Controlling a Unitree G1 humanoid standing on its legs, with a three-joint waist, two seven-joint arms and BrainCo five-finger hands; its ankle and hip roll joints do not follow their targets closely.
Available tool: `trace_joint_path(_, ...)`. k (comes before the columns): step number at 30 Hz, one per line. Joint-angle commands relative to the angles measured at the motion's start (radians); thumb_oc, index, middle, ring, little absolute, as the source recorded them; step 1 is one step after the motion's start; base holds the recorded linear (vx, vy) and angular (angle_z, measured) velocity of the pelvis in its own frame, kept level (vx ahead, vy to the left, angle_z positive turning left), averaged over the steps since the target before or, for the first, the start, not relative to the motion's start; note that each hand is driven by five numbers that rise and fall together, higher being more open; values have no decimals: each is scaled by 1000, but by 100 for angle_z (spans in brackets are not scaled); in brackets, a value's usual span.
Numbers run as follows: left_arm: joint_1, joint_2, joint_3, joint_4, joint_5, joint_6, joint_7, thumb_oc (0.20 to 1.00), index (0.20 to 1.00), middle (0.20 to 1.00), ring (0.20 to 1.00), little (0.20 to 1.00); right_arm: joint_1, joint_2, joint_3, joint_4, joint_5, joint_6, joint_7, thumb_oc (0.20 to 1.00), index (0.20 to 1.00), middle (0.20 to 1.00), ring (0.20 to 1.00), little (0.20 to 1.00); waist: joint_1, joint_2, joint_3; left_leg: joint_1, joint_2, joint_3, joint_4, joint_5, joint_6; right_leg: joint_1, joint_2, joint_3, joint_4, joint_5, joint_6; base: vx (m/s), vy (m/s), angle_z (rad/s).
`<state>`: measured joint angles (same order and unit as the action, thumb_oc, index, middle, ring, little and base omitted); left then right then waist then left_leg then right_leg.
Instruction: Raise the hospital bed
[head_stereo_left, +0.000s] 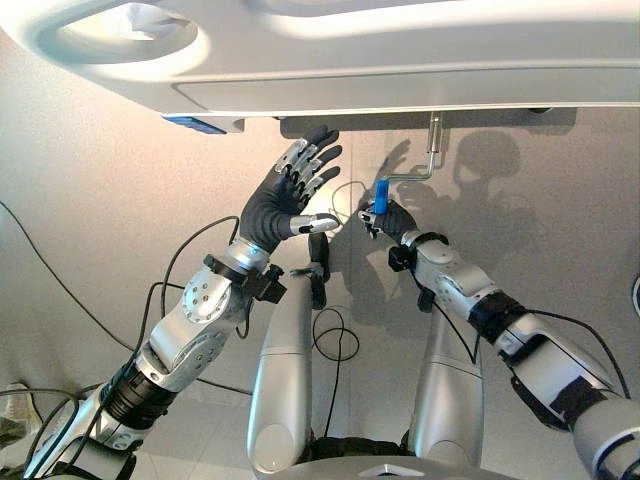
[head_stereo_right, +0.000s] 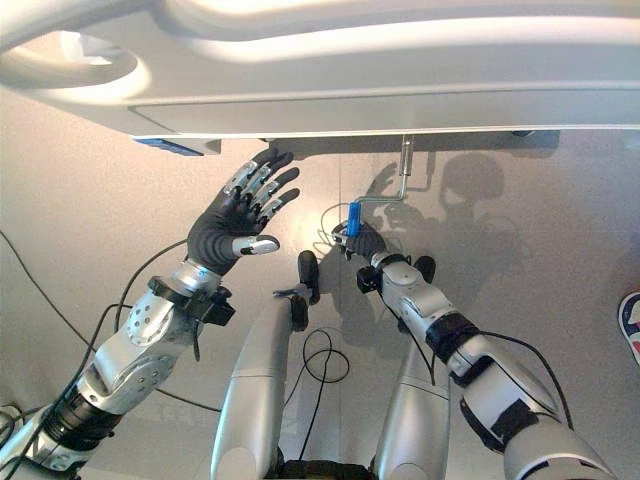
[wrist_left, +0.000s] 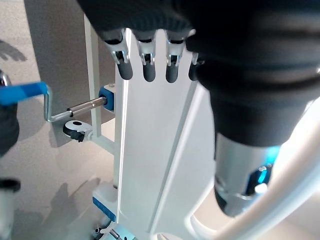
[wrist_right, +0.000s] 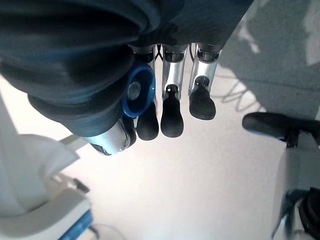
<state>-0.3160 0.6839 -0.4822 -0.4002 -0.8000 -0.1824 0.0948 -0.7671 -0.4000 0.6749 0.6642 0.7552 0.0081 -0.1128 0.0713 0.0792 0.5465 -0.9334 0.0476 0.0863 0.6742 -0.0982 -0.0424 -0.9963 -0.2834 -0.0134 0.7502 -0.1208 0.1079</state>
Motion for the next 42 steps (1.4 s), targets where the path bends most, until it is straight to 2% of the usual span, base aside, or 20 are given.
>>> trace_joint_path(1,-3,-33,-9,-88,-21,-48,-17,1000,1000,1000,1000,1000,-169,43,-61,17,-53,-57,1,200,200,200,200,200,16,63,-27,-4,-14,-17,-88,92,-12,13,-5,-17,-33,79,10,22,26,5)
trace_joint_path(8,-7,-44,-34,-85,-51,-54,-37,1000,1000,1000,1000,1000,-220,53,-142,322,-74,-51,-3,200,200,200,200,200,28,98,-27,-26,-25,-20,-60,87,-11,-9,-9,-7,-3,75,11,17,11,1)
trace_joint_path(14,-12,-50,-52,-83,-61,-55,-49,1000,1000,1000,1000,1000,-217,15,-232,531,-93,-41,-11,200,200,200,200,200,37,128,-27,-50,-35,-20,-29,85,-15,-30,-14,5,33,70,12,33,4,8)
trace_joint_path(20,-34,-69,-72,-71,-63,-56,-77,1000,1000,1000,1000,1000,-148,-91,-323,636,-116,-37,-5,200,200,200,200,200,34,159,-27,-85,-44,-13,17,86,-28,-70,-22,19,98,53,14,32,-7,10)
trace_joint_path(25,-20,-62,-77,-65,-54,-55,-108,1000,1000,1000,1000,1000,-88,-227,-405,670,-96,-47,1,200,200,200,200,200,25,185,-27,-106,-47,-1,37,84,-35,-103,-28,43,134,44,11,17,6,5)
trace_joint_path(30,-13,-59,-64,-70,-56,-53,-120,1000,1000,1000,1000,1000,-17,-302,-472,662,-47,-65,3,200,200,200,200,200,13,186,-27,-110,-46,7,43,84,-37,-117,-30,55,147,43,11,5,-2,-2)
trace_joint_path(34,6,-61,-50,-67,-54,-48,-130,1000,1000,1000,1000,1000,64,-354,-545,639,20,-86,5,200,200,200,200,200,-11,171,-27,-108,-40,11,45,81,-34,-126,-25,59,155,42,11,3,-3,-1)
trace_joint_path(42,23,-55,-11,-70,-61,-49,-133,1000,1000,1000,1000,1000,157,-393,-626,591,72,-117,6,200,200,200,200,200,-46,150,-27,-110,-31,23,38,91,-31,-143,-17,69,150,55,10,2,-29,-8)
